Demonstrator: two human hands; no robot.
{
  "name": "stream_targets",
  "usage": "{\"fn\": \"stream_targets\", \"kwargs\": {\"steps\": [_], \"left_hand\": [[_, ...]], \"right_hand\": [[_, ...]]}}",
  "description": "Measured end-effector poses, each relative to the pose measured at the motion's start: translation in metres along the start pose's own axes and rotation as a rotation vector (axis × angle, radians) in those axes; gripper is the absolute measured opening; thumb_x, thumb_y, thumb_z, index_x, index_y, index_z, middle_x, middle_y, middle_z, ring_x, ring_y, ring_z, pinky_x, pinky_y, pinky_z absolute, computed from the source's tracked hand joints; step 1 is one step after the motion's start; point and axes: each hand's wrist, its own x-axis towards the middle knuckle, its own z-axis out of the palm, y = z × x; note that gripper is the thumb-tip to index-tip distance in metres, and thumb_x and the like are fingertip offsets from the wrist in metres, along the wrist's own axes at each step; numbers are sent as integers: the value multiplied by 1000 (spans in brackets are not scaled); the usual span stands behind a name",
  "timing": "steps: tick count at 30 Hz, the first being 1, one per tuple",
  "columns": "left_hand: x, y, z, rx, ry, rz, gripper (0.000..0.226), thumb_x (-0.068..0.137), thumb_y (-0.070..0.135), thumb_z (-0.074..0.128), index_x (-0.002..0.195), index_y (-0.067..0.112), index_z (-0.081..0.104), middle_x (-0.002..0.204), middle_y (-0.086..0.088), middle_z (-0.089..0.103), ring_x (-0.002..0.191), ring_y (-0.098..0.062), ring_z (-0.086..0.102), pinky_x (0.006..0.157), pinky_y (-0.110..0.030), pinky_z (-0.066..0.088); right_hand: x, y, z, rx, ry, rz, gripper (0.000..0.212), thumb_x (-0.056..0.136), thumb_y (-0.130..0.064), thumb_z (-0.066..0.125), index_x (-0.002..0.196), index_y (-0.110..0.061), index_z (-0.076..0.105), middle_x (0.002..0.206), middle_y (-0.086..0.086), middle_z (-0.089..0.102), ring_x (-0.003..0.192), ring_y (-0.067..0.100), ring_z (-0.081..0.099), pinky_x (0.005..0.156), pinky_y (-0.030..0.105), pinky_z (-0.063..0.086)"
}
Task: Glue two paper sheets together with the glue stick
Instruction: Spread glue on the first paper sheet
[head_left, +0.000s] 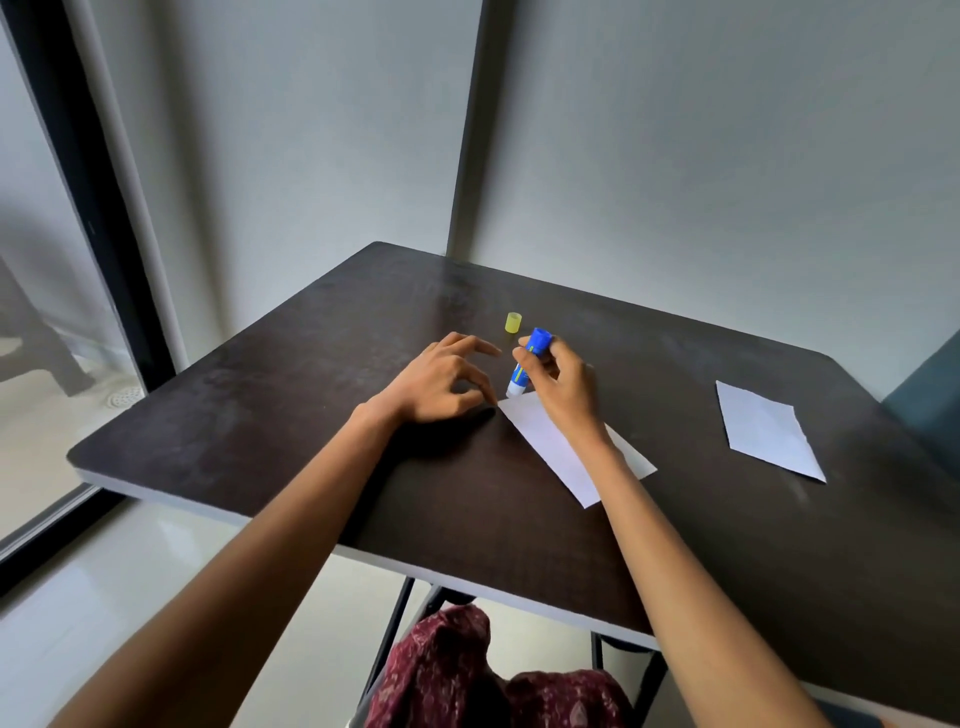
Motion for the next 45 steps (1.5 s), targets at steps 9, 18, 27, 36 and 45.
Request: {"fn": "stream_targets", "kwargs": {"steps": [9,18,27,36,45], "left_hand": [[-9,6,2,56,-58,26,42,72,31,44,100,29,75,145,1,43,131,-20,35,107,-37,31],[-6,4,4,73,-81,19,42,72,32,43,100,29,74,147,0,40,134,-21,32,108,-40,28],[-5,5,5,42,-79,2,41,72,33,44,99,30,74,143,0,43,131,-19,34,109,-38,30],[-6,5,5,36,-79,-6,41,72,32,44,99,31,74,144,1,42,132,-19,34,109,-35,27],[-4,3,6,29,-81,3,39,72,32,45,98,34,74,144,1,42,132,-18,34,110,-37,27]], "right_hand": [[-4,2,-2,-92,-66,-74,21,81,-31,70,91,-13,65,79,1,69,62,3,54,59,5,39],[-4,3,0,-110,-64,-136,22,81,-30,70,92,-11,65,74,-6,63,67,-11,55,59,3,37],[1,12,-8,-168,-64,-102,25,82,-36,67,94,-14,66,78,3,66,64,9,54,60,8,37],[6,24,-27,-255,79,-1,27,81,-38,67,85,-12,61,71,0,63,65,17,53,61,28,42],[7,26,-35,-248,227,95,27,83,-34,65,88,-8,61,72,3,65,62,18,53,60,30,42]]}}
